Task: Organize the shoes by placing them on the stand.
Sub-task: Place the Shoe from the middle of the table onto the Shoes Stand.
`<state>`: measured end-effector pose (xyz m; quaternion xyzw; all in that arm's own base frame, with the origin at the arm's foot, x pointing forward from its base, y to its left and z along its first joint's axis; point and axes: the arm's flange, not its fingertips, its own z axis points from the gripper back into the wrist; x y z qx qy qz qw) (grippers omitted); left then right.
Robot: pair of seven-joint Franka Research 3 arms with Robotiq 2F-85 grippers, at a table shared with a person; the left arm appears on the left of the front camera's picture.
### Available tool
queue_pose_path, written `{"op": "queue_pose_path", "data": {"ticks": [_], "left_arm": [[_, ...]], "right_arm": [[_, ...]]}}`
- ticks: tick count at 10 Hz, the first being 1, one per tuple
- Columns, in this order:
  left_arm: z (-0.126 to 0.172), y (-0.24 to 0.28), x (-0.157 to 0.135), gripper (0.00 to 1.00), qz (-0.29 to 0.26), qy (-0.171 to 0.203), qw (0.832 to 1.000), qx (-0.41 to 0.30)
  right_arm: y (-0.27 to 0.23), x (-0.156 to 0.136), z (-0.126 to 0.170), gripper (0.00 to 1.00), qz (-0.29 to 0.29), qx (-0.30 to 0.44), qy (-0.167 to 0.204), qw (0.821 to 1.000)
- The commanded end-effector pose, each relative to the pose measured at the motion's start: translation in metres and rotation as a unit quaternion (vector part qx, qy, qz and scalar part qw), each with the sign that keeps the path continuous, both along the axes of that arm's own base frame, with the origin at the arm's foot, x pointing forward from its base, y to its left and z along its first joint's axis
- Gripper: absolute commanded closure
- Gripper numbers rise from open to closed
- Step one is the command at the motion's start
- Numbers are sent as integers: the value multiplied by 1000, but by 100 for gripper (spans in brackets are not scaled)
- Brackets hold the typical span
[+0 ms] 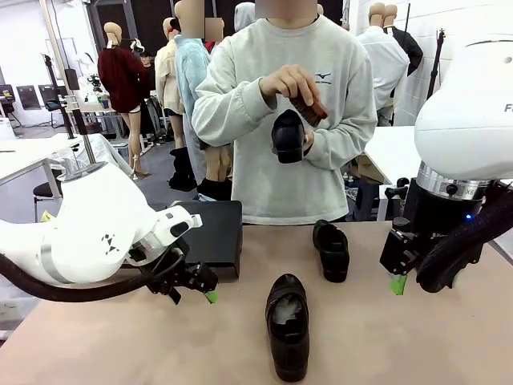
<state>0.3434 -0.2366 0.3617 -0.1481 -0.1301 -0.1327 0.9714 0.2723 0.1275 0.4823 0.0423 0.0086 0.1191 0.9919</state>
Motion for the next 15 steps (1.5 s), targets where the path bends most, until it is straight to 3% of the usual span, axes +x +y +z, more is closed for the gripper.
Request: {"op": "queue_pose_path", "data": {"ticks": [1, 3, 5, 8, 10, 12, 15], "left_arm": [[8, -10, -13, 0, -7, 23, 999, 36], [28, -60, -32, 0, 5, 20, 999, 50], [57, -95, -47, 0, 12, -22, 999, 37], [53, -131, -54, 0, 87, 42, 995, 31], [31, -139, -42, 0, 135, 87, 987, 32], [12, -139, -29, 0, 137, 125, 983, -8], [10, -148, -27, 0, 128, 116, 985, -15]], "right_arm": [[3, -1, 0, 0, -6, 6, 2, 1000], [3, -1, 0, 0, -6, 6, 2, 1000], [3, -1, 0, 0, -6, 6, 2, 1000], [3, -1, 0, 0, -6, 6, 2, 1000], [3, -1, 0, 0, -6, 6, 2, 1000], [3, -1, 0, 0, -6, 6, 2, 1000], [3, -1, 0, 0, -6, 6, 2, 1000]]}}
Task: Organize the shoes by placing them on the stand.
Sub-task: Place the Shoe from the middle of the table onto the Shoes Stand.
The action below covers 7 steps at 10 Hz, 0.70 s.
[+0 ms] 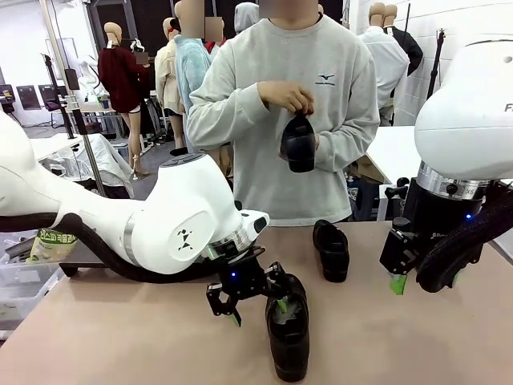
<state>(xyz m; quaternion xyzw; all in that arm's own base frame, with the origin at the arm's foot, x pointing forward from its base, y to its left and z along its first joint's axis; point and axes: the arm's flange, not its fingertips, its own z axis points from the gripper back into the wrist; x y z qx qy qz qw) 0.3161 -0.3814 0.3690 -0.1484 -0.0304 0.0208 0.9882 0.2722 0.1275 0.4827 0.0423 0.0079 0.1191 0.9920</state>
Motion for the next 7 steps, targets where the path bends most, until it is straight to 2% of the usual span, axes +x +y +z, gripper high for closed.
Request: {"op": "queue_pose_path", "data": {"ticks": [1, 4, 5, 7], "left_arm": [[-6, -3, 5, 0, -4, 11, 1000, 1], [-23, -12, 6, 0, -8, 45, 999, 19], [-27, -16, 8, 4, -16, 45, 999, 23], [-27, -24, 5, 24, -31, 51, 998, 33]], "right_arm": [[3, -1, 0, 0, -6, 6, 3, 1000], [3, -1, 0, 0, -6, 6, 3, 1000], [3, -1, 0, 0, -6, 6, 3, 1000], [3, -1, 0, 0, -6, 6, 3, 1000]]}}
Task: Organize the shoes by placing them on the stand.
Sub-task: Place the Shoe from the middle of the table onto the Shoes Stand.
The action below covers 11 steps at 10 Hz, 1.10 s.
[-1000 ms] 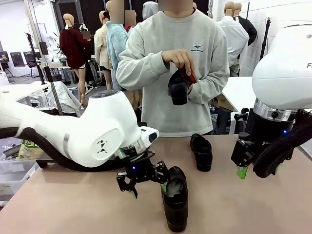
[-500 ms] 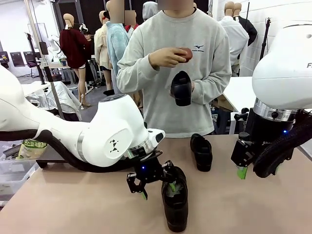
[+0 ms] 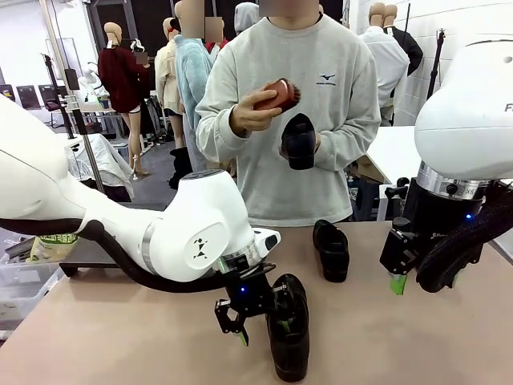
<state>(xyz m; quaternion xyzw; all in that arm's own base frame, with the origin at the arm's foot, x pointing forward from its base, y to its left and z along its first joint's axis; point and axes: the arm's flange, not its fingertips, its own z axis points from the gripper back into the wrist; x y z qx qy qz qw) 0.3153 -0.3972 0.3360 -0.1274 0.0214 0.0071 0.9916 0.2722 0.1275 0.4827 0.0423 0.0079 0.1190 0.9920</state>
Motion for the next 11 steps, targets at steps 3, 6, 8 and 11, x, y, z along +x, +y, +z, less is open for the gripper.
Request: {"op": "queue_pose_path", "data": {"ticks": [3, 6, 8, 11], "left_arm": [[1, -13, 4, 61, -21, 20, 999, 27], [4, -17, 1, 99, -30, 19, 999, 33], [7, -20, -2, 100, -35, 9, 999, 40], [1, -17, 3, 100, -33, 20, 998, 40]], "right_arm": [[3, -1, 0, 0, -6, 6, 3, 1000], [3, -1, 0, 0, -6, 6, 3, 1000], [3, -1, 0, 0, -6, 6, 3, 1000], [3, -1, 0, 0, -6, 6, 3, 1000]]}}
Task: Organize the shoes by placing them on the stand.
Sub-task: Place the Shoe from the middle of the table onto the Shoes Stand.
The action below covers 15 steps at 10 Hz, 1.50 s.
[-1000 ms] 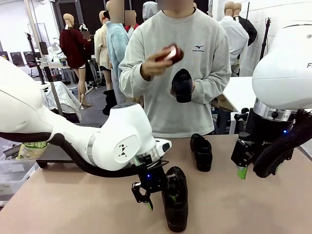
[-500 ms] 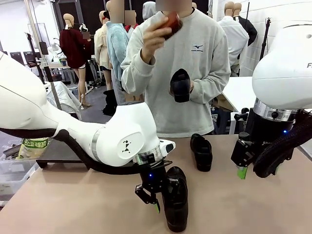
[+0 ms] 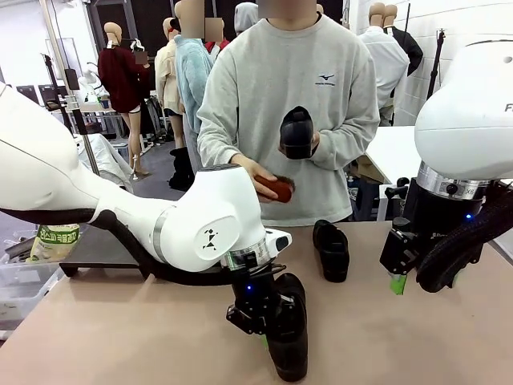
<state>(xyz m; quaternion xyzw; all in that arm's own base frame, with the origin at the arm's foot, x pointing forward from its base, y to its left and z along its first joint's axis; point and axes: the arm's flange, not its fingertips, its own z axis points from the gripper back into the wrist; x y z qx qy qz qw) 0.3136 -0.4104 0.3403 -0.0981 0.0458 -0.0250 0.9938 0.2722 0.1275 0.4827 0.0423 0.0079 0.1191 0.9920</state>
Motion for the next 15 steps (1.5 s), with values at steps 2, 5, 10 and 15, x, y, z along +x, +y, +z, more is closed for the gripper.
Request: {"op": "queue_pose_path", "data": {"ticks": [2, 5, 10, 15], "left_arm": [[10, 7, -1, 100, -21, -16, 1000, 0], [81, 55, -31, 100, -29, -79, 996, 11], [156, 198, -35, 100, 64, -263, 960, 79], [187, 253, -25, 100, 68, -269, 954, 116]], "right_arm": [[3, -1, 0, 0, -6, 6, 3, 1000], [3, -1, 0, 0, -6, 6, 3, 1000], [3, -1, 0, 0, -6, 6, 3, 1000], [3, -1, 0, 0, -6, 6, 3, 1000]]}}
